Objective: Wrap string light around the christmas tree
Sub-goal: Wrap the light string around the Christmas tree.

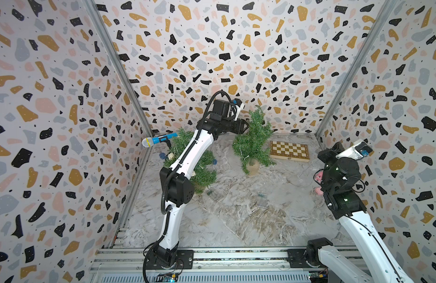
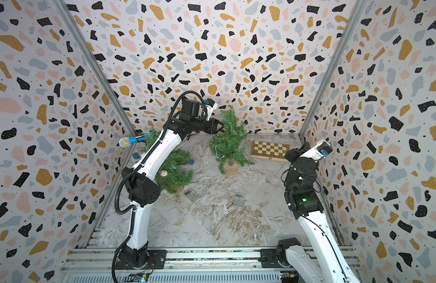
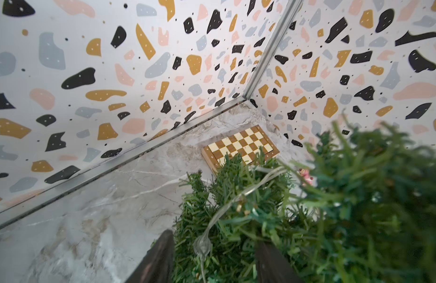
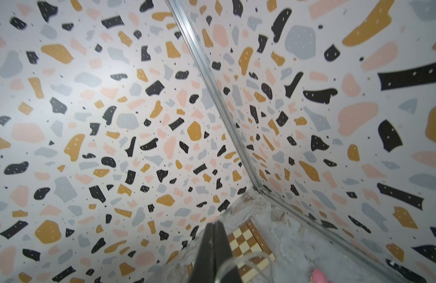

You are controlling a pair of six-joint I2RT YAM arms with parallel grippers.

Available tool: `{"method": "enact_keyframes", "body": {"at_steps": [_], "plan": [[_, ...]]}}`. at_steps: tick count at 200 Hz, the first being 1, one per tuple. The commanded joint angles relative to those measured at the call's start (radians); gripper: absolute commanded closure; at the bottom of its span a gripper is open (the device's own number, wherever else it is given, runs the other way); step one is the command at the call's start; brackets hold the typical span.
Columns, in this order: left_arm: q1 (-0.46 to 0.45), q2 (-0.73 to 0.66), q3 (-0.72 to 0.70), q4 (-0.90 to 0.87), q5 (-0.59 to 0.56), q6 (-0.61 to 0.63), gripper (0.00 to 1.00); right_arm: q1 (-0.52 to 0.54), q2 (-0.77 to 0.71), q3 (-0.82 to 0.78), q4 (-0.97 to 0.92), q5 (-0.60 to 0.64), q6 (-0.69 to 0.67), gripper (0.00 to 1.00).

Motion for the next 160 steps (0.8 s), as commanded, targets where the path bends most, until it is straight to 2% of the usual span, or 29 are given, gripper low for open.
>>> {"method": "enact_keyframes", "body": {"at_steps": [1,31,96,119,160], "plan": [[0.016,-0.093,-0.05,0.005,-0.04,-0.001,0.41,0.0,-0.018,0.063,0.045,0.021,-0.052,1.0],[0.045,-0.172,-0.131,0.024,-0.06,-0.033,0.34,0.001,-0.022,0.086,0.017,-0.032,-0.024,1.0],[0.038,-0.36,-0.288,0.041,-0.09,-0.026,0.34,0.002,-0.021,0.163,-0.071,-0.213,-0.023,1.0],[-0.014,-0.463,-0.414,0.073,-0.073,-0.006,0.34,0.004,-0.02,0.213,-0.137,-0.278,-0.015,1.0],[-0.194,-0.572,-0.587,0.092,-0.002,0.047,0.33,0.018,0.01,0.287,-0.212,-0.418,0.011,1.0]]}}
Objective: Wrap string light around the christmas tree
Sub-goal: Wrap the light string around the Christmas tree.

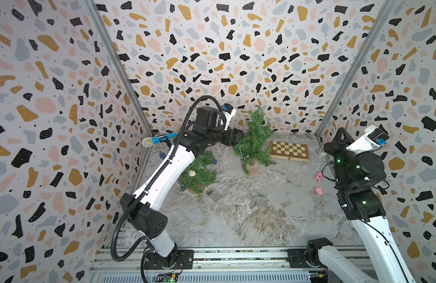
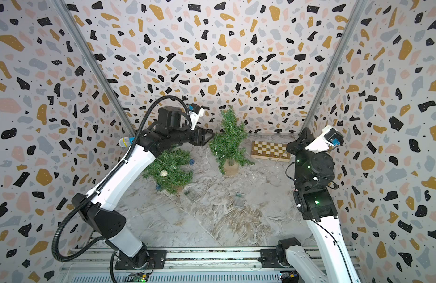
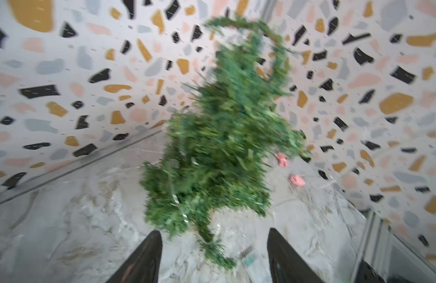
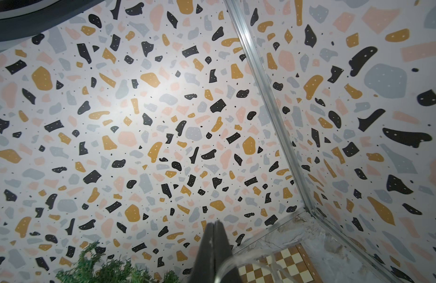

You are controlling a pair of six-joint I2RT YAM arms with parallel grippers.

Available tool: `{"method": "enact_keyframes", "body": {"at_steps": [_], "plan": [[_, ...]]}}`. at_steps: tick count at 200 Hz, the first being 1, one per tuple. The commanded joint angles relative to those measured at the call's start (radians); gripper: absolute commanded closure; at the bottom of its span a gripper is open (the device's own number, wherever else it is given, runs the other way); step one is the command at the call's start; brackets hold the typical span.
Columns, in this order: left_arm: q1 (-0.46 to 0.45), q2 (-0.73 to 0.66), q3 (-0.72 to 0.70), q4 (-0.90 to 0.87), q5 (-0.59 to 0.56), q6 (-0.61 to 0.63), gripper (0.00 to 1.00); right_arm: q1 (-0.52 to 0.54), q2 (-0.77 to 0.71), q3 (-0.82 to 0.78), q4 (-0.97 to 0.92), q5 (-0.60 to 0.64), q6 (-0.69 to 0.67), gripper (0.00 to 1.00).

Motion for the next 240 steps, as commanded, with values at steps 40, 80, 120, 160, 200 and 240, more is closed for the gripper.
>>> {"method": "enact_keyframes", "body": {"at_steps": [40,80,120,160,200,240], "plan": [[-0.216,-0.043,-0.066,0.137,0.099,0.072,0.2,0.044,0.057,0.126,-0.149,-0.268,0.009,1.0],[-0.256,0.029,0.001,0.287,0.239,-0.04,0.19,0.058,0.048,0.161,-0.24,-0.377,-0.01,1.0],[-0.303,0.089,-0.022,0.469,0.278,-0.065,0.18,0.084,0.025,0.122,-0.278,-0.507,0.06,1.0],[-0.304,0.142,-0.042,0.688,0.334,-0.153,0.2,0.148,-0.014,0.038,-0.233,-0.569,0.156,1.0],[-0.311,0.171,-0.1,0.832,0.389,-0.227,0.29,0.189,-0.014,0.001,-0.191,-0.582,0.204,1.0],[-0.318,0.179,-0.162,0.885,0.4,-0.211,0.37,0.193,0.016,-0.024,-0.1,-0.672,0.277,1.0]]}}
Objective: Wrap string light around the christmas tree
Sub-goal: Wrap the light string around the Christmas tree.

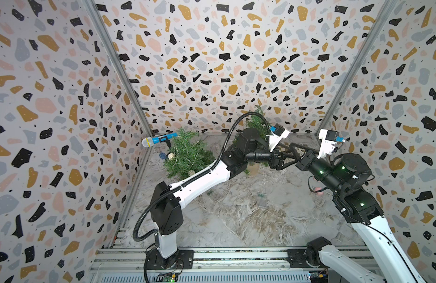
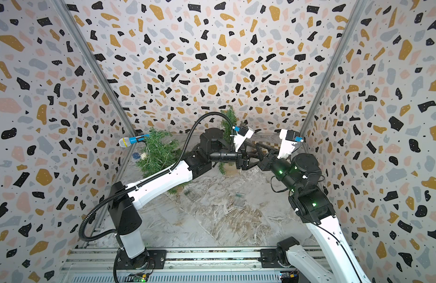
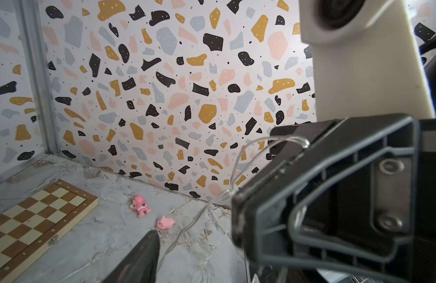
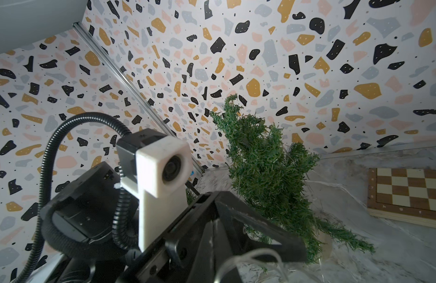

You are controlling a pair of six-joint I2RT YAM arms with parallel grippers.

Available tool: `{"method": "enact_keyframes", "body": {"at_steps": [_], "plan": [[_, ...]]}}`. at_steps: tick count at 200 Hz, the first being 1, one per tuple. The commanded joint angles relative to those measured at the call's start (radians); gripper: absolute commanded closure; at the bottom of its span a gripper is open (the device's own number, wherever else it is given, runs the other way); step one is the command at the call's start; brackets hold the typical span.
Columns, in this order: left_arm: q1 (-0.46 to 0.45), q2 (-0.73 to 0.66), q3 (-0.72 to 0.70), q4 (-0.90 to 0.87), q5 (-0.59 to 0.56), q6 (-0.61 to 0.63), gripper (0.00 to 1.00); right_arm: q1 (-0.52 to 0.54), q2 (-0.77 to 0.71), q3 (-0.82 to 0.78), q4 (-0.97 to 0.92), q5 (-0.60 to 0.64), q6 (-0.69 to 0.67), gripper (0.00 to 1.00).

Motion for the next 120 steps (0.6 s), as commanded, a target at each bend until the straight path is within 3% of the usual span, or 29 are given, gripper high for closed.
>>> {"method": "enact_keyframes", "body": {"at_steps": [1,29,55,64,88,120], "plan": [[-0.007,-0.004,-0.026,0.138,0.036,-0.007,0.38,0.01,0.017,-0.007,0.087,-0.081,0.065,1.0],[-0.005,0.011,-0.025,0.133,0.029,0.003,0.56,0.023,0.026,-0.013,0.087,-0.081,0.073,1.0],[0.008,0.016,-0.047,0.142,0.018,-0.044,0.88,0.023,0.01,-0.019,0.082,-0.04,0.056,1.0],[0.023,0.012,-0.065,0.152,0.014,-0.081,1.0,0.023,0.011,-0.018,0.072,-0.032,0.042,0.95],[0.057,-0.017,-0.132,0.171,0.019,-0.174,1.0,0.018,0.029,0.005,0.023,-0.033,-0.025,0.67],[0.048,-0.097,-0.189,0.143,0.083,-0.193,1.0,-0.038,0.058,0.056,-0.056,0.02,-0.121,0.48]]}}
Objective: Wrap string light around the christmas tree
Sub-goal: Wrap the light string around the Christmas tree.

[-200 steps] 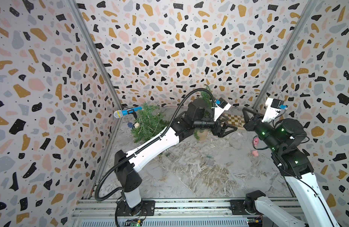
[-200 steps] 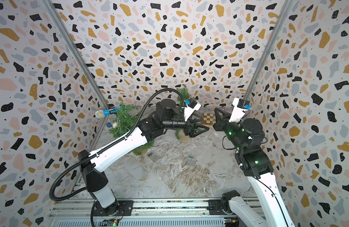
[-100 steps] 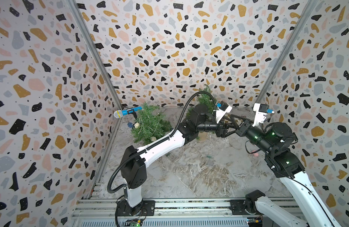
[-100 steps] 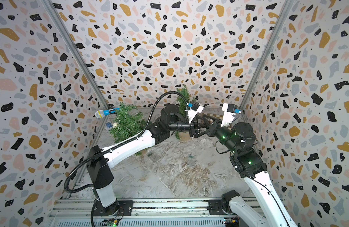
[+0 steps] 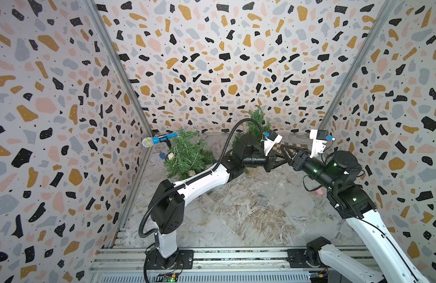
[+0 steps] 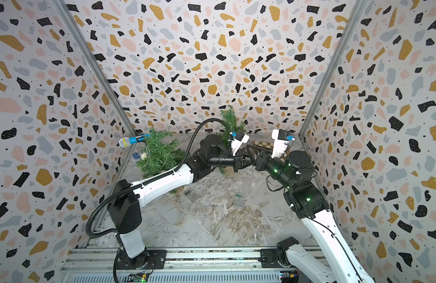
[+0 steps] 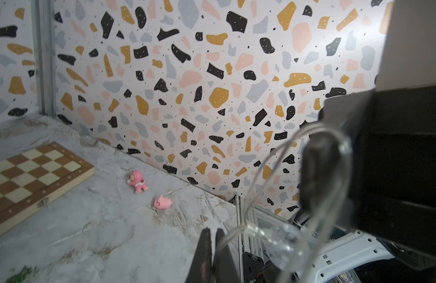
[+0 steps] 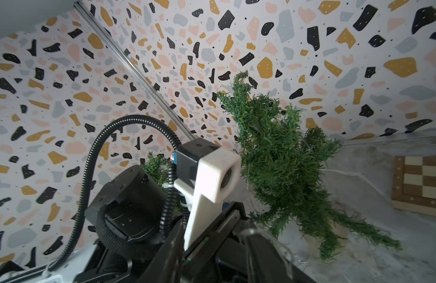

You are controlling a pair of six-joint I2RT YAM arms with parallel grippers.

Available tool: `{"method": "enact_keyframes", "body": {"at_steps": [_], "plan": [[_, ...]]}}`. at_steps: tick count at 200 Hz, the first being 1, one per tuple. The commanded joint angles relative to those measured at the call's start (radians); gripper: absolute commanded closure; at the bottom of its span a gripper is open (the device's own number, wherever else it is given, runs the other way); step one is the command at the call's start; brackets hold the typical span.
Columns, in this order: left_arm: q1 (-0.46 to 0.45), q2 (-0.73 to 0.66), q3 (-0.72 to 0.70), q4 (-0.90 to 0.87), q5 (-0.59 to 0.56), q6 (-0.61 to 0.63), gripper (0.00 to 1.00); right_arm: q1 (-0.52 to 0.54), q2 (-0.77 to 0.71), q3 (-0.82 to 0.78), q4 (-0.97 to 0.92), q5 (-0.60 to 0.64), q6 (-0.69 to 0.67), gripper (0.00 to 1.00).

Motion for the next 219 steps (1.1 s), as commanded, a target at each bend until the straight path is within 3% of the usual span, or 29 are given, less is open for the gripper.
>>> {"method": "enact_keyframes", "body": {"at_steps": [1,45,86,112,136,176,198,211,219], "plan": [[-0.002,-0.089,-0.024,0.048,0.065,-0.06,1.0,-0.046,0.012,0.063,-0.052,0.042,-0.092,0.47],[-0.001,-0.196,0.009,-0.128,0.133,-0.04,1.0,-0.195,0.06,0.094,-0.054,-0.011,-0.106,0.26],[-0.006,-0.228,0.063,-0.167,0.156,-0.042,1.0,-0.226,0.084,0.015,-0.002,0.061,-0.092,0.24],[-0.006,-0.242,0.17,-0.378,0.187,0.053,1.0,-0.26,0.099,-0.055,0.024,0.097,-0.07,0.24],[-0.006,-0.303,0.158,-0.563,0.205,0.134,1.0,-0.271,0.162,-0.068,0.066,0.091,-0.062,0.24],[0.051,-0.443,0.053,-0.831,0.119,0.237,1.0,-0.17,0.318,-0.027,0.154,0.111,-0.13,0.11],[0.158,-0.514,0.025,-0.899,0.09,0.185,1.0,-0.101,0.379,-0.011,0.165,0.15,-0.191,0.09],[0.194,-0.533,0.018,-0.901,0.102,0.149,1.0,-0.063,0.409,-0.004,0.172,0.17,-0.215,0.0],[0.199,-0.535,0.019,-0.901,0.108,0.144,1.0,-0.034,0.431,0.008,0.171,0.185,-0.235,0.01]]}}
